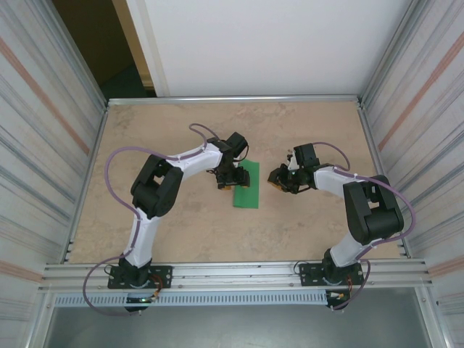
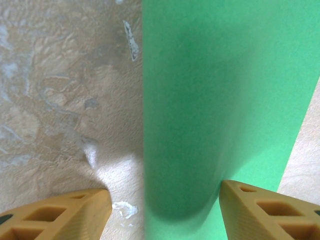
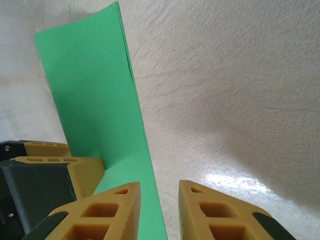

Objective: Fold a paper plane with a square sheet of paper (pick it up from the middle)

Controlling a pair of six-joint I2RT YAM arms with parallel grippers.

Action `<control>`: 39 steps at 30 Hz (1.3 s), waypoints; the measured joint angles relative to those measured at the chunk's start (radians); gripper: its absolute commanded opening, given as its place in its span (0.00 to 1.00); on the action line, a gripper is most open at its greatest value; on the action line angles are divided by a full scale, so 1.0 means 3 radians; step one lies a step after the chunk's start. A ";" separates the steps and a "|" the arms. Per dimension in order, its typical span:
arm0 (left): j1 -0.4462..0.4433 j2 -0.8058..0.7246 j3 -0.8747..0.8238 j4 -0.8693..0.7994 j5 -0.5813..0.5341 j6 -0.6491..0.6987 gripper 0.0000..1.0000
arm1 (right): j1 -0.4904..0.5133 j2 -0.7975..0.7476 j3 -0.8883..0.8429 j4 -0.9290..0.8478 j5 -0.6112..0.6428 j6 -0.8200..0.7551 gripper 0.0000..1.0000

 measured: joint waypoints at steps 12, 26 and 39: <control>0.0000 0.0014 0.0022 -0.0024 0.0001 0.0017 0.64 | 0.0132 0.0051 0.0011 0.0027 -0.0085 -0.0001 0.21; 0.0000 0.0015 0.0022 -0.0024 0.0001 0.0014 0.64 | 0.0332 0.0453 0.0276 0.0127 -0.0342 -0.0003 0.11; 0.0000 0.0017 0.0022 -0.0024 0.0001 0.0006 0.64 | 0.0332 0.0651 0.0277 0.0165 -0.0448 -0.0014 0.08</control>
